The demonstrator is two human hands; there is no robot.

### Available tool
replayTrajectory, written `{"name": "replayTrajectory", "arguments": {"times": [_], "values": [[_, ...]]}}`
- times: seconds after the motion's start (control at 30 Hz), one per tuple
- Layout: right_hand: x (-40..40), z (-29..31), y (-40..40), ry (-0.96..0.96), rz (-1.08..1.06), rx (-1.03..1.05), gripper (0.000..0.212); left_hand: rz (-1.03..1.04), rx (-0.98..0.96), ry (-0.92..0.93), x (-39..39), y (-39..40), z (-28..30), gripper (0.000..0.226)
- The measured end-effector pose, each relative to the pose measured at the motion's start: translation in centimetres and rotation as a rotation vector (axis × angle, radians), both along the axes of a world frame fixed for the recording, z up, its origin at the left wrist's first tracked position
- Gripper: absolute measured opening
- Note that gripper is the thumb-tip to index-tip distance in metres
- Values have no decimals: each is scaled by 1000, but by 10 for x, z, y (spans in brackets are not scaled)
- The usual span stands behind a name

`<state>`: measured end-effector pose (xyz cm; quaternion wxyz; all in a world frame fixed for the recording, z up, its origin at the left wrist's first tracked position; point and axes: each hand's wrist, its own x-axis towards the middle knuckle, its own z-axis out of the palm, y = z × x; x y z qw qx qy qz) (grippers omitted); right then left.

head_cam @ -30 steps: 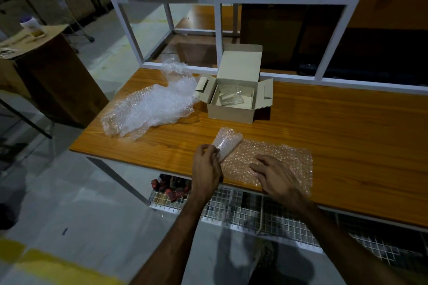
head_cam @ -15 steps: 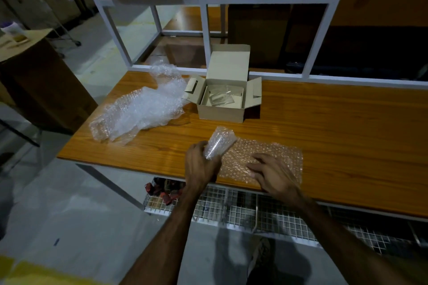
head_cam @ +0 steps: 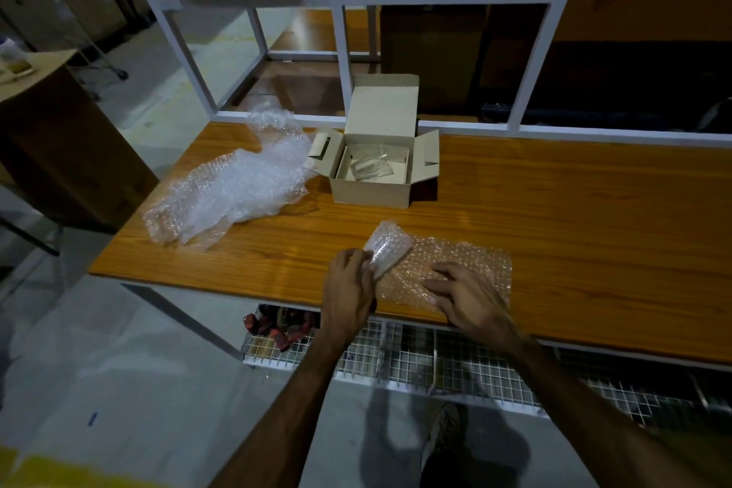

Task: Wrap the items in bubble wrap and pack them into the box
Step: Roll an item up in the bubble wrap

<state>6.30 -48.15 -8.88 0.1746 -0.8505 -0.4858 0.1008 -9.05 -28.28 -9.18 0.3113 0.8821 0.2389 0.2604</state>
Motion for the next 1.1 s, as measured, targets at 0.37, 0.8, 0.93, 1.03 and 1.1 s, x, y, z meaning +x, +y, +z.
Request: {"name": "replayTrajectory", "arguments": {"times": [0.37,0.8,0.93,1.03,1.1], "values": [[9,10,-7,-43,-59,-52,37,-27,-397,107,24,19,18,68],[17,3,-31,22,-226,124,26,-94,127,-25,19,-16,7,43],[21,3,-30,31,-198,91,26,-102,-127,-2,30,-7,13,31],[24,2,-31,25,-198,74,27,-125,-335,167,35,2,30,57],[24,3,-30,19,-207,63,28,-205,-301,333,38,8,35,60]]}}
